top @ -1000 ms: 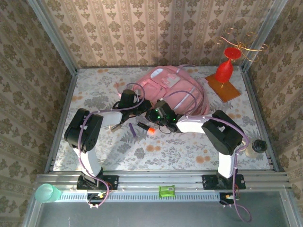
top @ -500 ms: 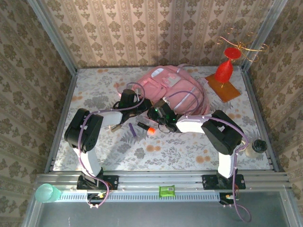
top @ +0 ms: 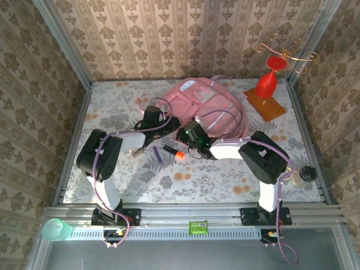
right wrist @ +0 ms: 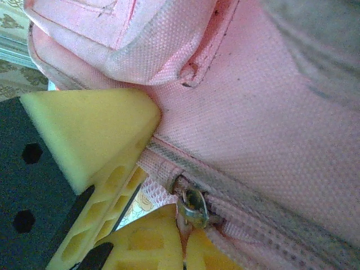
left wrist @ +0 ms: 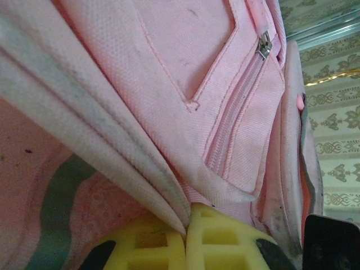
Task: Pack the student bag
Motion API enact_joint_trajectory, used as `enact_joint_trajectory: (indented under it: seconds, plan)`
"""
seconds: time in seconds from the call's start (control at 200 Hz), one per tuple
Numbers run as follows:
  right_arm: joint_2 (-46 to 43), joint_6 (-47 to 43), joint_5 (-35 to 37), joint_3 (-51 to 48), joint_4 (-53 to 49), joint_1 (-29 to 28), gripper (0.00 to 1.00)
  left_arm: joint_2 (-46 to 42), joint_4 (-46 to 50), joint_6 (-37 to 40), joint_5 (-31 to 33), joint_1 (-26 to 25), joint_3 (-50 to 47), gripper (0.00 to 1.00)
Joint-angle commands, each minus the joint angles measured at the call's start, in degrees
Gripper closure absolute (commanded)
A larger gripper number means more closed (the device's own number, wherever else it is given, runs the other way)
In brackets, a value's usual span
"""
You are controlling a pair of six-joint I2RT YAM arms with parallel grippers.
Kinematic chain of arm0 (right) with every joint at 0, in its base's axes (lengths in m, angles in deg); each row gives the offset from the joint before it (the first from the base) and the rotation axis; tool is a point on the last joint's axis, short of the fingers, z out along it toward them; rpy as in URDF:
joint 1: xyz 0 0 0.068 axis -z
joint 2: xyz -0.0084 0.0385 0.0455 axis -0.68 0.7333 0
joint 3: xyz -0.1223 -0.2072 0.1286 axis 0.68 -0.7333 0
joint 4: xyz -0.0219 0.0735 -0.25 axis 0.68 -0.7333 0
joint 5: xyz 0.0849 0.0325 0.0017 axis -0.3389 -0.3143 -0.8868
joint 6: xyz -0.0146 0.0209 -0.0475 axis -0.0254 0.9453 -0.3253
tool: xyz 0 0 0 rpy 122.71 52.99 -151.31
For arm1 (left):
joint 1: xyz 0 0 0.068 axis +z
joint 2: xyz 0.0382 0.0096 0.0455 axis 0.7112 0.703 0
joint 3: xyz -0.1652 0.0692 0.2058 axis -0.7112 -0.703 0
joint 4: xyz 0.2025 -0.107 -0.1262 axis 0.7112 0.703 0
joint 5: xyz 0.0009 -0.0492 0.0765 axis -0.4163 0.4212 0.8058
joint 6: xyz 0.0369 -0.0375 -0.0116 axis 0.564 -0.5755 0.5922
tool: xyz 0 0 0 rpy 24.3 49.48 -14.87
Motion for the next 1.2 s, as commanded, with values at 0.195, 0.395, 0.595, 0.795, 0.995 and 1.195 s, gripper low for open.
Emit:
enact_joint_trajectory:
  seconds: [0.195,0.395,0.595,0.795,0.995,1.195]
  plan:
    - [-12.9,-1.6,-3.7,-11.5,-0.1,4.1,1.00,-3.2,4.4,7.1,2.0,3.8,-0.6,1.00]
    - [-20.2,-1.2,-6.2,-16.8,-6.9,6.5,1.00,-2.5,4.6,8.5,1.4,6.8,0.1,1.00]
    - [-27.5,-7.5,-3.1,-18.4,-19.1,9.4,1.00,-2.3,5.2,9.2,0.3,7.9,0.6,1.00]
    - [-33.1,-15.5,-2.0,-18.4,-31.8,12.7,1.00,-1.9,6.6,10.5,-0.3,8.8,1.7,1.00]
    - [-34.4,-23.3,-8.7,-17.9,-34.1,15.4,1.00,-1.1,8.6,12.1,-1.8,9.6,3.4,1.00]
    - [-33.2,-26.2,-9.0,-15.3,-36.0,14.8,1.00,-0.5,8.7,12.3,-2.0,9.5,3.5,1.00]
